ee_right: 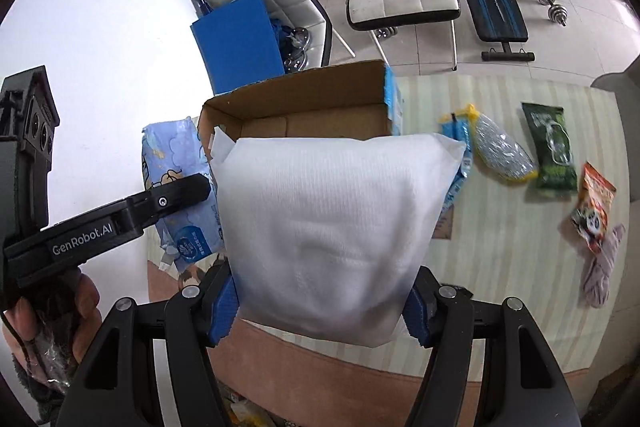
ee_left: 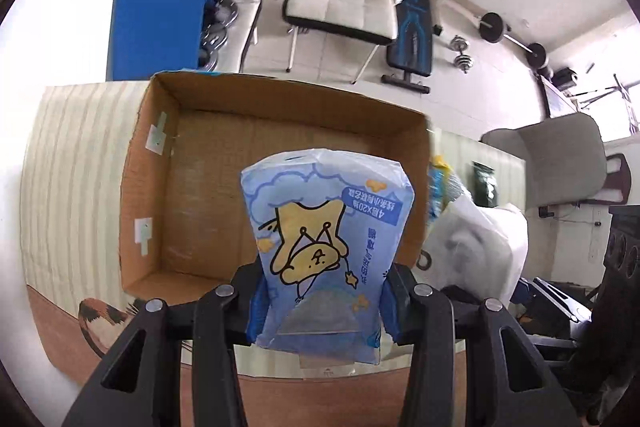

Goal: Organize soft objects
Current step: 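Carry the white pouch and blue pack with both tools over the cardboard box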

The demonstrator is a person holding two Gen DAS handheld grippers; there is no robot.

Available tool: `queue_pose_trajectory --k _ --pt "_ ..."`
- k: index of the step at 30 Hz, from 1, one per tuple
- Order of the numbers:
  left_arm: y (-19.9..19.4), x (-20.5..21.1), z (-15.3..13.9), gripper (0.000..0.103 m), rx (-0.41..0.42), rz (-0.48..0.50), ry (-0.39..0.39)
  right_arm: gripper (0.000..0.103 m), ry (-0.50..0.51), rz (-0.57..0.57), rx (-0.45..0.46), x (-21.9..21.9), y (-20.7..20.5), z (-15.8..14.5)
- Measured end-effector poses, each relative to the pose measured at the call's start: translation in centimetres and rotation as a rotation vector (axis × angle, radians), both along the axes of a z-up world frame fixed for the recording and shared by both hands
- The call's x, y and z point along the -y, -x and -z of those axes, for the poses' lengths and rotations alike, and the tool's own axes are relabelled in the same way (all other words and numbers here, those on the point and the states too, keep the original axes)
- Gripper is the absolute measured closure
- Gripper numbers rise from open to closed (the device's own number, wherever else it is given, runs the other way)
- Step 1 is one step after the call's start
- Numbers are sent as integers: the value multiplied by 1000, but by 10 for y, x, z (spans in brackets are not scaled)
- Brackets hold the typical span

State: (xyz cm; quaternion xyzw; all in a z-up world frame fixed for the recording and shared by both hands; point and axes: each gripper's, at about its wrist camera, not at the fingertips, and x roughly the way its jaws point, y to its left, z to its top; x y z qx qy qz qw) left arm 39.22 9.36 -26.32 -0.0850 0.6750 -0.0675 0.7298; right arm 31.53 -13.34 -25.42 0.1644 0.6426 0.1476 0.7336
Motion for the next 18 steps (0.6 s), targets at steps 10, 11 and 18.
queue_pose_trajectory --k 10,11,18 --pt "-82 -37 94 61 -183 41 39 34 148 -12 -150 -95 -107 95" --pt "-87 -36 104 61 -198 51 34 34 165 -15 -159 -99 -116 107" --pt "-105 -25 152 59 -265 99 45 34 221 -11 -197 -105 -145 149"
